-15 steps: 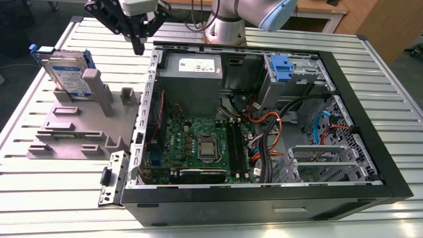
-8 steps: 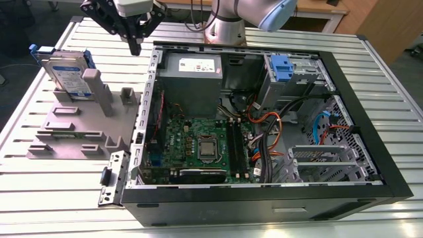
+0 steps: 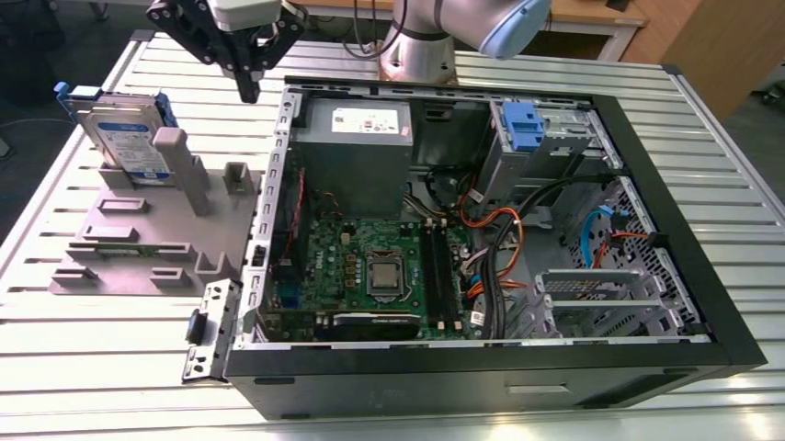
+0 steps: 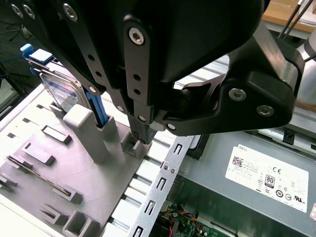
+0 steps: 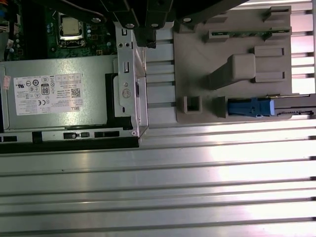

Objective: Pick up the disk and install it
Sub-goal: 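Reach for the disk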

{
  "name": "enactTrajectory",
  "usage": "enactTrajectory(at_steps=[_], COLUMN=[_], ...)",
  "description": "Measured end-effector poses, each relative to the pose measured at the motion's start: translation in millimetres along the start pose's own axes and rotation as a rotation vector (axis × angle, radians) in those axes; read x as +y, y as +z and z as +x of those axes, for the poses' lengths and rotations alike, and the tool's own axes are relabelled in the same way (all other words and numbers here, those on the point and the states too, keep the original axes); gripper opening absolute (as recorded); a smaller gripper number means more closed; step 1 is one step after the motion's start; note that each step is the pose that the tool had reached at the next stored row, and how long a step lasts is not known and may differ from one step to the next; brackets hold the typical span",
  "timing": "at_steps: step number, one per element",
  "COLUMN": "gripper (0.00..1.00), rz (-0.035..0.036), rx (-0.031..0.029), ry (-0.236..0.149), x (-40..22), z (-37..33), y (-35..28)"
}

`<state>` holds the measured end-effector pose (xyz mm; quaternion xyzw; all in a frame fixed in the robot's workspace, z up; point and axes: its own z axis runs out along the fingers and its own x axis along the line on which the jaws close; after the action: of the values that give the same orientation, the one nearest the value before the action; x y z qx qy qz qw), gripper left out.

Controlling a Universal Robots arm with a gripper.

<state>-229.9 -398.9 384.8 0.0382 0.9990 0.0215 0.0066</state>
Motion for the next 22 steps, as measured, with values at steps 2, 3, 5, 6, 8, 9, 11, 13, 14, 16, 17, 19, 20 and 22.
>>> enactTrajectory(at_steps=[2, 3, 5, 6, 8, 9, 11, 13, 14, 16, 17, 19, 20, 22], gripper=[0.11, 0.11, 0.11, 0.11, 0.11, 0.11, 0.11, 0.11, 0.11, 0.11, 0.11, 0.11, 0.11, 0.11], rz=[0.0001, 0.0001, 0.0002, 0.0001, 0.0002, 0.0001, 0.0002, 0.0001, 0.0001, 0.0002, 0.0000, 0.0002, 0.0001, 0.0001], rx=[0.0019, 0.0019, 0.0019, 0.0018, 0.0019, 0.0019, 0.0020, 0.0019, 0.0019, 0.0019, 0.0018, 0.0020, 0.0019, 0.0018], ry=[0.000, 0.000, 0.000, 0.000, 0.000, 0.000, 0.000, 0.000, 0.000, 0.000, 0.000, 0.000, 0.000, 0.000], x=[0.0, -0.1, -0.1, -0.1, -0.2, -0.2, -0.3, -0.4, -0.5, -0.7, -0.8, -1.0, -1.0, -0.9], z=[0.6, 0.6, 0.9, 1.2, 2.4, 3.0, 4.5, 5.7, 6.6, 8.9, 10.0, 12.5, 13.5, 14.9], y=[0.1, 0.1, 0.1, 0.1, 0.1, 0.1, 0.1, 0.1, 0.1, 0.1, 0.1, 0.0, 0.1, 0.1])
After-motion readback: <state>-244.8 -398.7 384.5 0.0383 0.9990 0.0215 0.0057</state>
